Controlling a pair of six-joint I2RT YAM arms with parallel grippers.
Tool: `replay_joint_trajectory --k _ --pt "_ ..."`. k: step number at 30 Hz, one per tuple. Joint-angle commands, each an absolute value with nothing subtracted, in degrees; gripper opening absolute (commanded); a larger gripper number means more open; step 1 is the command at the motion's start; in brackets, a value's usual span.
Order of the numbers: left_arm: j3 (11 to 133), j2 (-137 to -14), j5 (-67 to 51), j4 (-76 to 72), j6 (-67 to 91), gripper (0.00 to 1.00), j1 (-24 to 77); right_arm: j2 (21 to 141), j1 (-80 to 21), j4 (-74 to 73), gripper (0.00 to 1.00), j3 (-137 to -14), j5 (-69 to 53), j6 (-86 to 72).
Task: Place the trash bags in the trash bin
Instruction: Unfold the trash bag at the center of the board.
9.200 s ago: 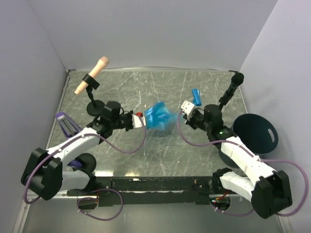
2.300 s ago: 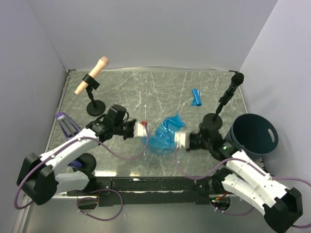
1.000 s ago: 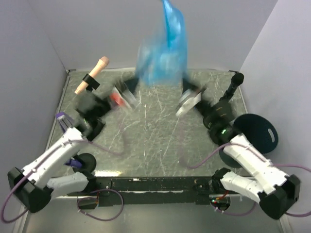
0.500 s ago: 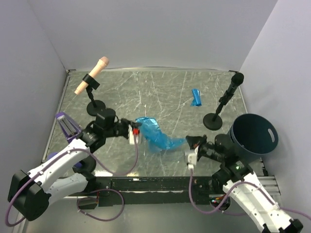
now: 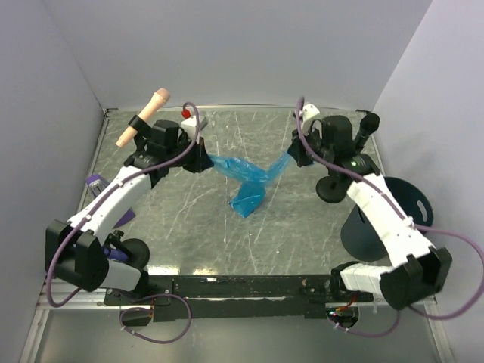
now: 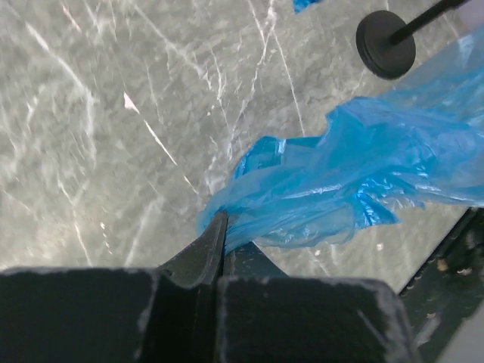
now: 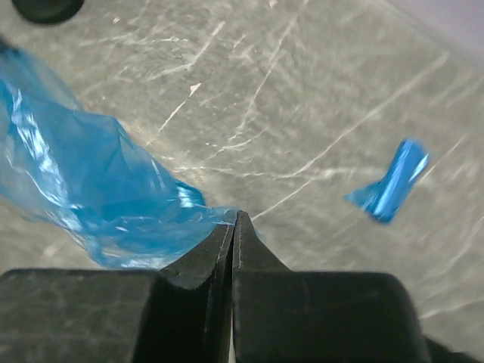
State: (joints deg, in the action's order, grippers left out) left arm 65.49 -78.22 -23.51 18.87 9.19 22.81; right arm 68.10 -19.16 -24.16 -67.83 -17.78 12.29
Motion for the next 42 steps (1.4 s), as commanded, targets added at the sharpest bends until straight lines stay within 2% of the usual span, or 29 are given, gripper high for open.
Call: replay_joint_trajectory --k 1,4,7,10,12,13,17,19,20,22,24,26,27,29,31,33,34,36,38,39,40,42 --pt "74.25 -81.9 -26.08 24.41 17.66 0.0 21.72 72.67 -18.72 -30.83 0.0 -76.8 -10.66 -4.73" --pt "72.61 -84.64 -41.35 27.42 19.24 0.01 21.35 76.63 -18.46 -40.4 0.0 -81.82 -10.72 -7.9" --pt "69.61 -81.66 -40.26 30.05 17.94 0.01 23.46 76.99 -18.54 -49.36 0.0 -79.47 -14.76 -8.87" --pt "69.34 -83.48 -40.51 35.58 15.39 0.01 23.29 74.8 -18.63 -48.53 0.0 -73.41 -16.34 -6.16" --pt "74.76 -89.09 -42.96 38.31 14.77 0.01 21.28 77.67 -18.37 -46.24 0.0 -73.99 -15.47 -5.28" --pt "82.28 -93.47 -44.98 40.23 14.24 0.01 19.96 80.39 -18.02 -45.45 0.0 -77.05 -15.64 -4.14" --pt "113.4 -109.48 -44.83 47.81 15.2 0.01 15.48 91.99 -14.78 -40.87 0.0 -96.35 -10.47 -1.68" --pt "129.56 -114.24 -44.21 46.24 15.64 0.0 13.81 98.75 -13.8 -41.31 0.0 -112.86 -9.59 2.08" --pt "135.12 -115.91 -44.12 43.88 17.56 0.01 12.75 102.88 -13.45 -41.74 0.0 -124.86 -7.93 2.63" --pt "139.74 -114.62 -45.43 28.84 25.09 0.0 9.77 106.42 -13.45 -41.66 0.0 -141.78 -8.95 2.54" --pt "131.98 -106.57 -42.13 5.92 31.78 0.01 8.01 103.47 -15.98 -35.98 0.0 -148.61 -8.62 4.91" --pt "116.2 -93.75 -33.36 -19.11 30.96 0.01 8.87 92.78 -20.98 -19.87 0.0 -137.54 -5.9 10.6" --pt "109.32 -87.51 -28.7 -27.51 23.19 0.01 11.84 85.24 -24.92 -9.68 0.0 -127.89 -4.93 16.99" --pt "102.77 -80.01 -17.38 -28.23 -4.52 0.01 24.18 74.84 -33.27 12.3 0.0 -107.75 -2.21 33.05" --pt "94.8 -77.36 -9.96 -32.23 -15.35 0.01 29.25 70.42 -36.91 22.64 0.0 -92.8 3.13 41.55" --pt "79.11 -72.8 -9.22 -32.34 -21.58 0.01 31.46 65.77 -36.91 20.67 0.0 -75.78 4.31 47.33" --pt "66.4 -70.51 -16.8 -29.56 -30.84 0.01 32.42 62.52 -36.91 18.83 0.0 -63.67 2.04 53.46" --pt "47.57 -63.58 -25.64 -17.19 -61.89 0.01 35.23 55.58 -39.97 15.83 0.0 -40.9 0.27 71.28" --pt "30.05 -54.28 -31.08 -20.87 -77.91 0.01 36.21 41.65 -42.18 18.11 0.0 -22.58 -8.04 78.91" --pt "24.4 -51.01 -33.11 -30.84 -77.0 0.01 36.3 32.96 -42.71 11.23 0.0 -19.63 -13.65 79.71" --pt "23.48 -48.45 -34.79 -29.98 -75.17 0.01 36.47 25.04 -43.85 4.64 0.0 -20.21 -17.28 78.15" --pt "30.02 -45.97 -35.68 -14.24 -74.19 0.01 38.22 19.97 -47.44 -2.43 0.0 -22.75 -16.19 74.19"
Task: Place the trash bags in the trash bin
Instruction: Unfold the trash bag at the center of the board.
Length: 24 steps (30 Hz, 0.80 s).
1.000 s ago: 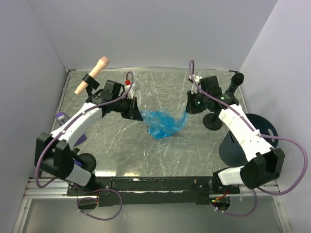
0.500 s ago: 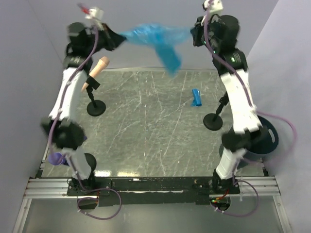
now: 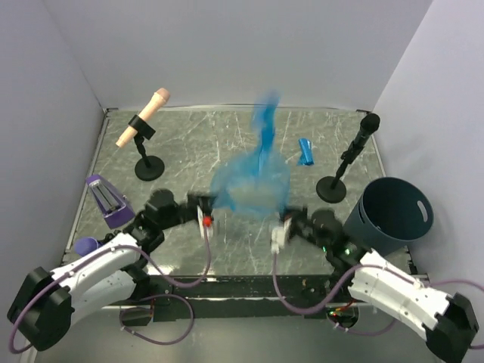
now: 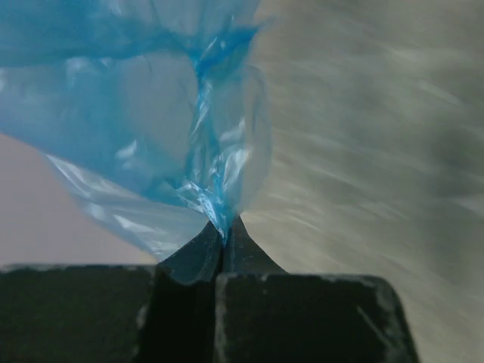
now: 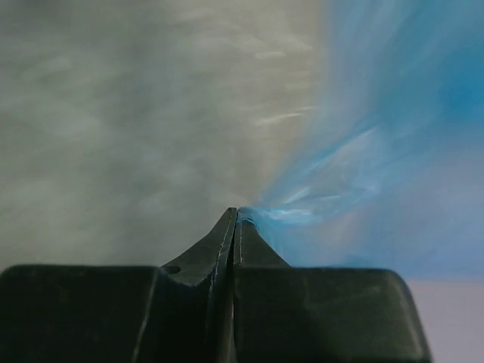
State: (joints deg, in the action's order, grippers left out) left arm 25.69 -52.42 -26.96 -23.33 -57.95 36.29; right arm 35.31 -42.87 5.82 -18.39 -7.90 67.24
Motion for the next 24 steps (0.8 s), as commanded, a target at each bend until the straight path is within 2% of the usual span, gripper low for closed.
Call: replay_joint_trajectory --k 1,7,10,12,16,21,24 --pt "34.58 -46.4 -35.07 -8.76 -71.48 0.01 39.1 19.78 -49.46 -4.2 0.0 -24.33 -12.78 72.53" --pt "47.52 -48.77 -28.22 3.13 -48.2 0.01 43.41 30.13 -50.8 -6.06 0.0 -39.87 -5.46 55.32" --pt "58.84 -54.56 -25.5 14.55 -32.31 0.01 43.33 37.95 -50.19 -6.77 0.0 -46.92 2.52 41.36" --pt "65.1 -58.6 -22.17 19.32 -20.62 0.01 42.98 41.29 -47.56 -7.29 0.0 -50.34 3.69 35.36" --pt "65.66 -60.12 -19.35 18.82 -7.15 0.01 40.7 50.51 -41.07 -17.47 0.0 -59.4 3.69 25.16" --pt "69.06 -69.49 -13.28 19.34 -4.22 0.01 32.64 61.94 -30.61 -12.06 0.0 -61.96 2.12 28.11" --pt "85.02 -81.0 -7.84 20.3 -1.5 0.01 25.25 71.16 -26.12 -5.21 0.0 -70.62 2.98 33.65"
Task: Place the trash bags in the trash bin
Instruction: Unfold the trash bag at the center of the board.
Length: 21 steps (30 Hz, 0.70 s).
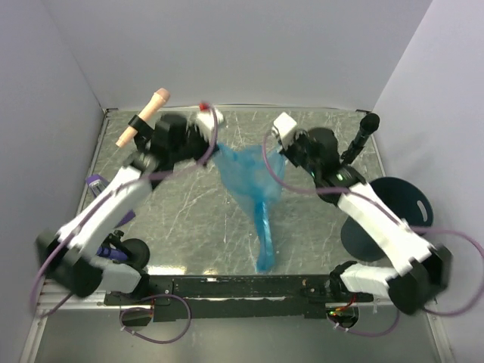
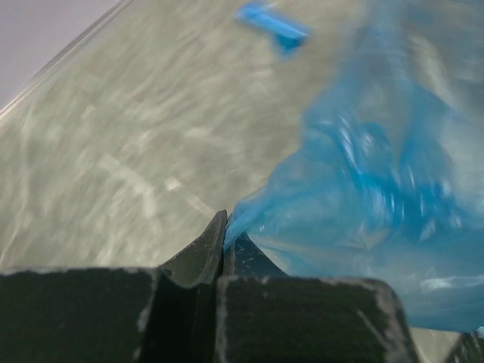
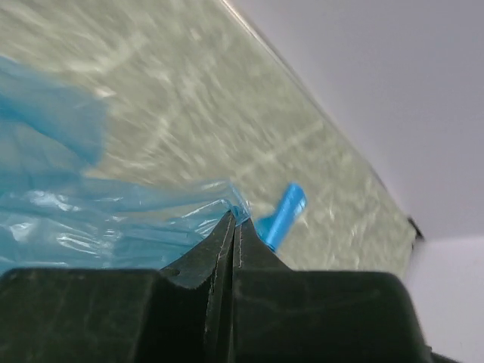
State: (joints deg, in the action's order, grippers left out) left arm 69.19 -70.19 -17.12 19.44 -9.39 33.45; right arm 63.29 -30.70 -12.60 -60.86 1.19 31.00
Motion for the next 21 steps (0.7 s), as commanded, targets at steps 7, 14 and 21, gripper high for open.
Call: replay_joint_trajectory --k 7,14,21 --pt "125.93 -94.84 -16.21 4.71 -2.46 0.01 20.57 80.51 -28.29 12.19 0.0 -100.26 -4.55 47.71" --pt "86.42 -71.93 -25.91 -30.14 -30.49 0.01 35.03 64.1 -37.44 37.44 0.0 -69.51 -21.63 68.37" --pt "37.94 -48.39 -35.43 3.01 -94.55 0.01 39.55 32.07 -42.17 11.77 0.0 -23.14 -19.66 75.23"
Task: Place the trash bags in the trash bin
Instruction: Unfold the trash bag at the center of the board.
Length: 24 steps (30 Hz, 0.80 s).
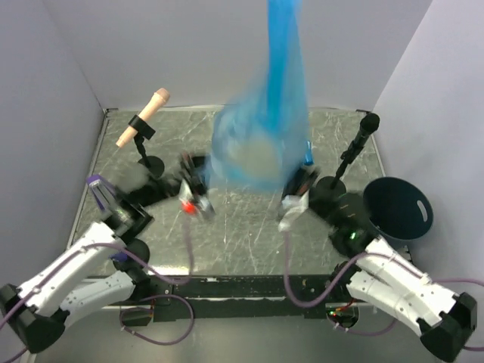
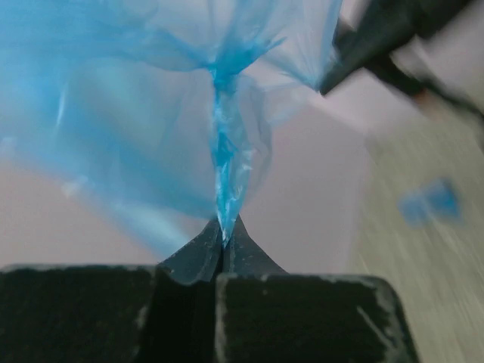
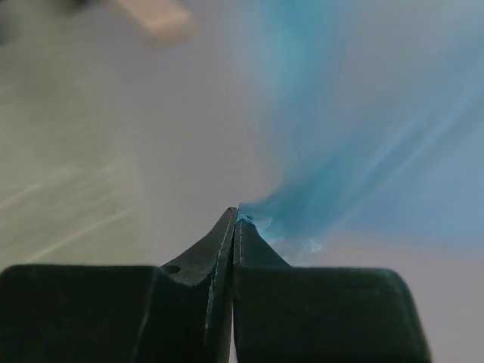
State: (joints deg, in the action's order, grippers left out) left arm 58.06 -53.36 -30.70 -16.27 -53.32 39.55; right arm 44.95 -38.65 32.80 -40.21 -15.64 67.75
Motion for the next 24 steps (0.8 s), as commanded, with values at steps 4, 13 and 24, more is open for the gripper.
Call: replay_joint_trajectory --k 4,13,24 --pt "34.17 -40.61 -36.56 3.03 -88.07 0.01 39.64 13.21 -48.5 -11.92 0.0 -24.51 -24.52 73.75" --pt "52.28 -46.13 -35.27 14.52 -50.1 0.01 41.04 28.88 -50.27 -10.3 0.0 -45.5 -15.23 57.78" --pt "76.85 -63.17 -11.79 -20.73 -42.0 0.01 43.15 59.57 -47.55 35.93 0.0 -66.93 -6.31 62.92"
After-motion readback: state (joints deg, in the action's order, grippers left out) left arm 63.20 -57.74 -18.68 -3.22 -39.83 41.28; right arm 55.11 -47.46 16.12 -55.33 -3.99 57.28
